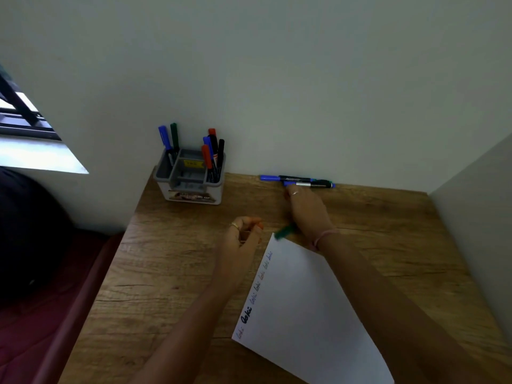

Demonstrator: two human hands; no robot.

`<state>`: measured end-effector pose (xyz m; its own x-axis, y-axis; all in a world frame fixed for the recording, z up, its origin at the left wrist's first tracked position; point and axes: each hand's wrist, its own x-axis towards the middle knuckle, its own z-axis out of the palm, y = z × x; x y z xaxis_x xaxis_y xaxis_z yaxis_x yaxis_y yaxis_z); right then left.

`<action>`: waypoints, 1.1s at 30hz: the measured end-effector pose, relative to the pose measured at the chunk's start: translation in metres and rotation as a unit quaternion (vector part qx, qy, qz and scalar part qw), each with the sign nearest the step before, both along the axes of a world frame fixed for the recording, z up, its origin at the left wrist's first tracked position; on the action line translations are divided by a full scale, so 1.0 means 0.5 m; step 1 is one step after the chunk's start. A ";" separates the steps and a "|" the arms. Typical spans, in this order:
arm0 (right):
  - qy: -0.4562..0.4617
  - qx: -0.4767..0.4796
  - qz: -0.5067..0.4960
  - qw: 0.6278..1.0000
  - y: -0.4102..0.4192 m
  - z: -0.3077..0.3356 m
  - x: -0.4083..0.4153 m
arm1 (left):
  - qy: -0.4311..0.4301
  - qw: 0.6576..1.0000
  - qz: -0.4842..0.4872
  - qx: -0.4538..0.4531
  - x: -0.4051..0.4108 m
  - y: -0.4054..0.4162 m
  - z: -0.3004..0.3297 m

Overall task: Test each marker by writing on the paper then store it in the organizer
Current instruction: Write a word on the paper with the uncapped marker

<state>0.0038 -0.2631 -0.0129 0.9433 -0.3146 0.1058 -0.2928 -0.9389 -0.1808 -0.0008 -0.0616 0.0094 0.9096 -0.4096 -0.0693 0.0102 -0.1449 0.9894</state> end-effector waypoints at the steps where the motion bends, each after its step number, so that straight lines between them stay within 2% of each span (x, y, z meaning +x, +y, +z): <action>1: 0.006 -0.003 0.014 1.000 0.011 -0.007 -0.012 | 0.000 1.000 -0.009 0.005 -0.002 -0.003 0.004; 4: 0.020 -0.033 0.008 0.999 0.024 -0.042 -0.042 | 0.023 0.997 -0.045 0.054 -0.008 -0.016 -0.009; 6: 0.006 -0.015 -0.012 1.000 0.022 -0.051 -0.047 | 0.046 0.991 -0.081 0.091 -0.010 -0.025 -0.034; 8: -0.011 0.004 -0.031 0.999 0.021 -0.046 -0.050 | 0.030 0.985 -0.102 0.133 -0.016 -0.030 -0.058; 11: -0.031 0.097 -0.064 0.993 0.019 -0.039 -0.052 | -0.075 0.979 -0.098 0.164 -0.027 -0.034 -0.074; 13: -0.062 0.177 -0.068 0.980 0.017 -0.031 -0.058 | -0.172 0.957 -0.121 0.202 -0.032 -0.039 -0.080; 15: -0.105 0.196 -0.094 0.970 0.014 -0.021 -0.069 | -0.236 0.927 -0.154 0.246 -0.035 -0.052 -0.080; 18: -0.164 0.217 -0.195 0.942 0.024 0.002 -0.106 | -0.287 0.890 -0.199 0.294 -0.041 -0.078 -0.075; 22: -0.134 0.324 -0.270 0.897 0.049 0.008 -0.161 | -0.323 0.855 -0.233 0.331 -0.054 -0.101 -0.066; 25: -0.118 0.371 -0.276 0.879 0.068 0.010 -0.194 | -0.299 0.853 -0.237 0.355 -0.067 -0.109 -0.051; 28: -0.084 0.411 -0.277 0.865 0.085 0.036 -0.216 | -0.240 0.875 -0.219 0.358 -0.078 -0.107 -0.020; 30: -0.069 0.459 -0.264 0.845 0.100 0.060 -0.228 | -0.176 0.903 -0.246 0.305 -0.094 -0.090 0.011; 33: -0.096 0.535 -0.239 0.805 0.141 0.088 -0.248 | -0.080 0.930 -0.285 0.220 -0.136 -0.049 0.044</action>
<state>-0.1202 -0.1926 0.0310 0.6867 -0.6440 -0.3372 -0.4442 -0.0045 -0.8959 -0.0686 -0.0863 0.0314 0.5670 -0.7918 -0.2272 -0.3337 -0.4729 0.8155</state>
